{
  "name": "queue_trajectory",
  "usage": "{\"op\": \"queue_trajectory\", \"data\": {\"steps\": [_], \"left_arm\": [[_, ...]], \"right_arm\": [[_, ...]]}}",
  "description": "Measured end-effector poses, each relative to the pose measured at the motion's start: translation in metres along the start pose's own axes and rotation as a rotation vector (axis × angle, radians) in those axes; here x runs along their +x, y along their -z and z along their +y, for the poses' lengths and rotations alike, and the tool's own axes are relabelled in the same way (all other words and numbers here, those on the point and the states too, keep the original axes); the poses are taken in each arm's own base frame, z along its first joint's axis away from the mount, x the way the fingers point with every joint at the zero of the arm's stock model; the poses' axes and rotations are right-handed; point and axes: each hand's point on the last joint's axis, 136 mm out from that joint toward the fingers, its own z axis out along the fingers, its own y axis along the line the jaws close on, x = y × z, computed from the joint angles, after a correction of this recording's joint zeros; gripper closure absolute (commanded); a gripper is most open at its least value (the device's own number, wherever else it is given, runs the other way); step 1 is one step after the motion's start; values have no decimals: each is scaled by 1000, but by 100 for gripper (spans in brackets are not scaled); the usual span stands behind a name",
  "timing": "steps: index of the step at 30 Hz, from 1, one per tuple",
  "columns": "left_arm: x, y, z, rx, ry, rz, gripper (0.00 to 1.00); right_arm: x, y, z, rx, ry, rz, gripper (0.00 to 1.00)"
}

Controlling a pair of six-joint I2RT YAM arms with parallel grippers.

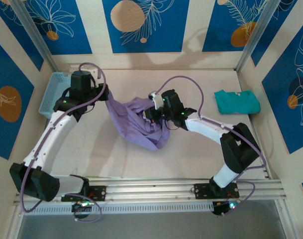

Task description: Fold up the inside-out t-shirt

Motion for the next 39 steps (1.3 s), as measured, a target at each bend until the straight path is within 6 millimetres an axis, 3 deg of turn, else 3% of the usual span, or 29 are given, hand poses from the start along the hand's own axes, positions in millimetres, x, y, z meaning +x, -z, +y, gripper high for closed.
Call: {"op": "queue_trajectory", "data": {"steps": [4, 8, 10, 12, 14, 17, 21, 26, 30, 33, 34, 38, 39], "left_arm": [[18, -19, 18, -47, 19, 32, 100], [44, -37, 59, -146, 98, 54, 100], [69, -47, 85, -207, 146, 88, 100], [100, -56, 102, -252, 175, 149, 85], [127, -62, 108, -261, 185, 206, 62], [143, -66, 92, -208, 152, 252, 42], [137, -60, 39, -42, 51, 202, 25], [137, -49, -41, 220, -100, 134, 22], [152, -63, -80, 333, -194, 172, 24], [162, -85, -91, 362, -215, 216, 34], [164, -92, -93, 366, -216, 224, 42], [161, -118, -99, 369, -189, 243, 94], [154, -124, -100, 366, -171, 238, 100]], "right_arm": [[-23, 20, 9, -65, -20, -62, 100], [-59, 63, 17, -122, -5, -172, 100], [-72, 83, 21, -142, 14, -218, 100], [-79, 96, 23, -158, 33, -243, 100], [-77, 96, 25, -179, 47, -232, 100], [-63, 87, 22, -188, 48, -177, 100], [-45, 72, 12, -188, 26, -104, 100], [-34, 60, 5, -192, 1, -60, 100], [-37, 60, 7, -205, 2, -59, 100], [-42, 62, 10, -211, 10, -68, 100], [-44, 62, 10, -213, 11, -70, 100], [-48, 67, 14, -241, 15, -69, 100], [-50, 70, 15, -250, 16, -68, 100]]}}
